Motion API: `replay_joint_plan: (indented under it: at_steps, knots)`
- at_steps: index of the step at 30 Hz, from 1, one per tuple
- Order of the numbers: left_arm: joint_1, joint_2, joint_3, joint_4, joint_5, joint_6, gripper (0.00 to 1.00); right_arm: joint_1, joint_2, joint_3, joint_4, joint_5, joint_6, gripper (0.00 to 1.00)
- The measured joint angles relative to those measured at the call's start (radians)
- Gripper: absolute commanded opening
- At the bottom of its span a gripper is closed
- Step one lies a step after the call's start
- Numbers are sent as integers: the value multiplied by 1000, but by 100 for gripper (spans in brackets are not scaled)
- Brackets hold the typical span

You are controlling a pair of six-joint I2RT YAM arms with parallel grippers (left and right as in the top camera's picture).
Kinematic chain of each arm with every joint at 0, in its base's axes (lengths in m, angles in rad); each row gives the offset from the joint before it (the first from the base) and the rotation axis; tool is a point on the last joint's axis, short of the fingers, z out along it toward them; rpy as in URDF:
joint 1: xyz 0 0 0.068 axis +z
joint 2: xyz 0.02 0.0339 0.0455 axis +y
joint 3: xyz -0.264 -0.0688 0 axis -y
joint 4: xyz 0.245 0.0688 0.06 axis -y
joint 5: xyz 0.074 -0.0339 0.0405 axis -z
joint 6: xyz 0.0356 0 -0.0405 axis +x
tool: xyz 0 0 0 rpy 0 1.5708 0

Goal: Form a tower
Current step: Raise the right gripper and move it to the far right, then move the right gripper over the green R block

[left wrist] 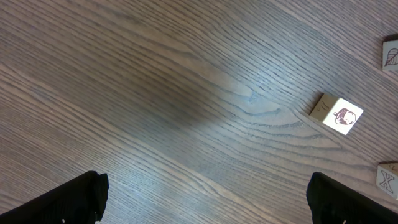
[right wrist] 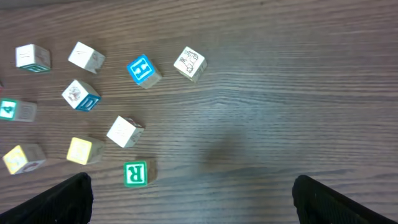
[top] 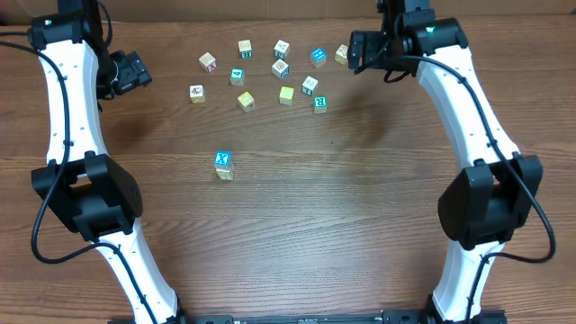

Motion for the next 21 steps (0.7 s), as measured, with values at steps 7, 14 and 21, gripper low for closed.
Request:
replay_joint_plan:
  at_steps: [7,14,21]
  knots:
    - [0,0,0,0,0,0,100,0,19,-2,37,0,0,100]
    - [0,0,0,0,0,0,100,0,46,-2,78,-1,0,100]
    - [0,0,0,0,0,0,100,0,92,-2,121,-1,-16,100]
